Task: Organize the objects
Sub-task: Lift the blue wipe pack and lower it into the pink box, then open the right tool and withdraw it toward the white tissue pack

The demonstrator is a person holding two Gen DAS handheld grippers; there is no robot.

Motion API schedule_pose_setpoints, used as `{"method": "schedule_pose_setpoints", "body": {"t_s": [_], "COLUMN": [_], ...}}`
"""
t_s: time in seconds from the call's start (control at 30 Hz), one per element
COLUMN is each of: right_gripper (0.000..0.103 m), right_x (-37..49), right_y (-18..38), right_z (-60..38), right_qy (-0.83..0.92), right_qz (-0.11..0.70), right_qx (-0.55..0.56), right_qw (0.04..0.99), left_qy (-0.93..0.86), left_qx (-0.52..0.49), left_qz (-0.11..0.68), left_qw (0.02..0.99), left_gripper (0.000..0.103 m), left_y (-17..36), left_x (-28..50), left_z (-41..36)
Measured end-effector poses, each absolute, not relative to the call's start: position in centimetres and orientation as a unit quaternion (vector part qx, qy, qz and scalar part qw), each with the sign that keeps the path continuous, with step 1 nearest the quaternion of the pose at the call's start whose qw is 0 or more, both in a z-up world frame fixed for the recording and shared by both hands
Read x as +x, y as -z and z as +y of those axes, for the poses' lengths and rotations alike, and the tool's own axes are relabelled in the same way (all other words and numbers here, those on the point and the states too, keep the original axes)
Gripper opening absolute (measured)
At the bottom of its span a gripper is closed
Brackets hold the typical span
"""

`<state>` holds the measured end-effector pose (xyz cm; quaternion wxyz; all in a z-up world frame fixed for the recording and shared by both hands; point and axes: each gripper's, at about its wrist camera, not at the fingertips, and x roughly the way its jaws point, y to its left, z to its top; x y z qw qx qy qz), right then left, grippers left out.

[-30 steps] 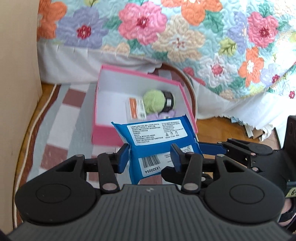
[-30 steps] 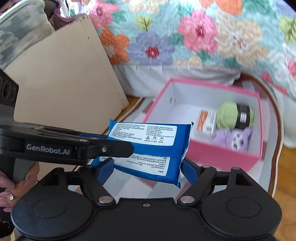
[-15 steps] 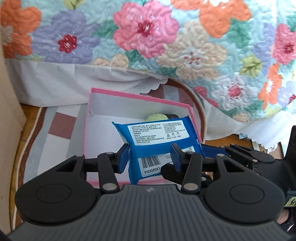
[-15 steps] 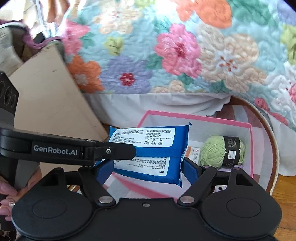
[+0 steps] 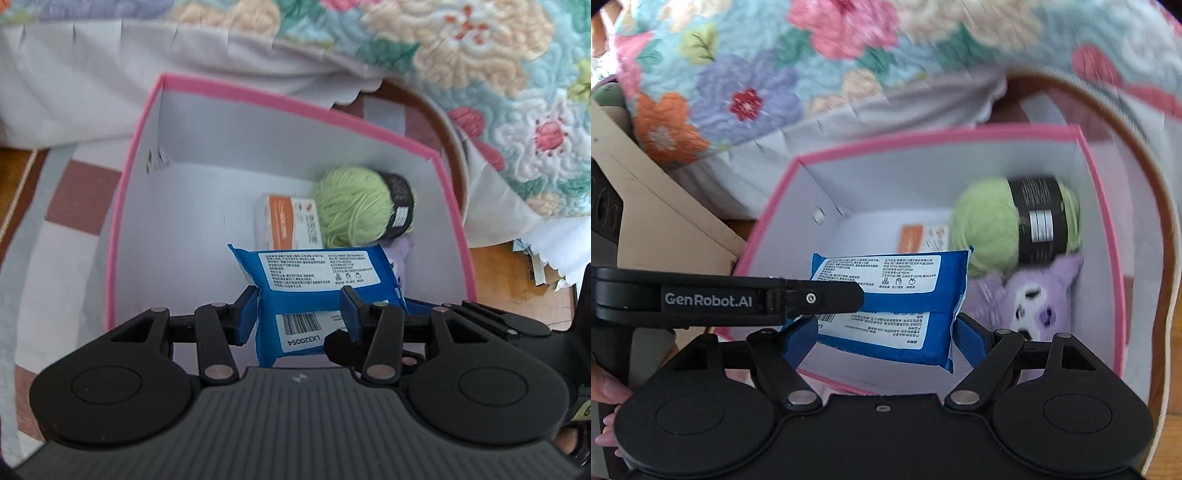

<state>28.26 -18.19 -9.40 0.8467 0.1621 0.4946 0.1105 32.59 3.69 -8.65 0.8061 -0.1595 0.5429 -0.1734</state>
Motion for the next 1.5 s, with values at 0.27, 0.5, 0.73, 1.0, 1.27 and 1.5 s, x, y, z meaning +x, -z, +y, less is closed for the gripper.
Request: {"method": "schedule_pose_setpoints", "body": {"t_s": [0.27,0.5,0.73,1.0,1.27,1.5], "right_gripper": [0.084,0.084,0.083,0.083,0.083,0.083], "right_x": [28.7,29.6,27.8,23.3,18.5,14.8], "right_y": [11.2,12.7,9.1,3.0,-3.0,-5.2], "right_z": [-18.7,-18.8,-18.8,-18.1,-16.2,-14.6], "right_qy": [-0.113,-0.094,-0.081,-0.118,-0.150,-0.169], "right_qz": [0.515,0.536,0.508,0.484,0.449,0.440], "right_qx": [0.158,0.141,0.100,0.077,0.047,0.037], "right_qw": [0.835,0.827,0.852,0.864,0.879,0.881], "left_qy": [0.168,0.144,0.140,0.128,0.124,0.114], "left_qx": [-0.171,-0.166,-0.130,-0.064,-0.036,-0.017], "left_qz": [0.555,0.553,0.522,0.541,0.542,0.533], "left_qw": [0.797,0.804,0.831,0.829,0.830,0.838], "left_gripper": [0.045,0.046,0.059,0.063,0.070,0.073], "left_y": [10.6,11.9,7.8,1.7,-3.7,-6.2], "left_x": [32.6,32.6,31.1,27.0,22.2,17.7], "left_z": [3.5,2.7,3.0,4.3,6.0,6.6]}}
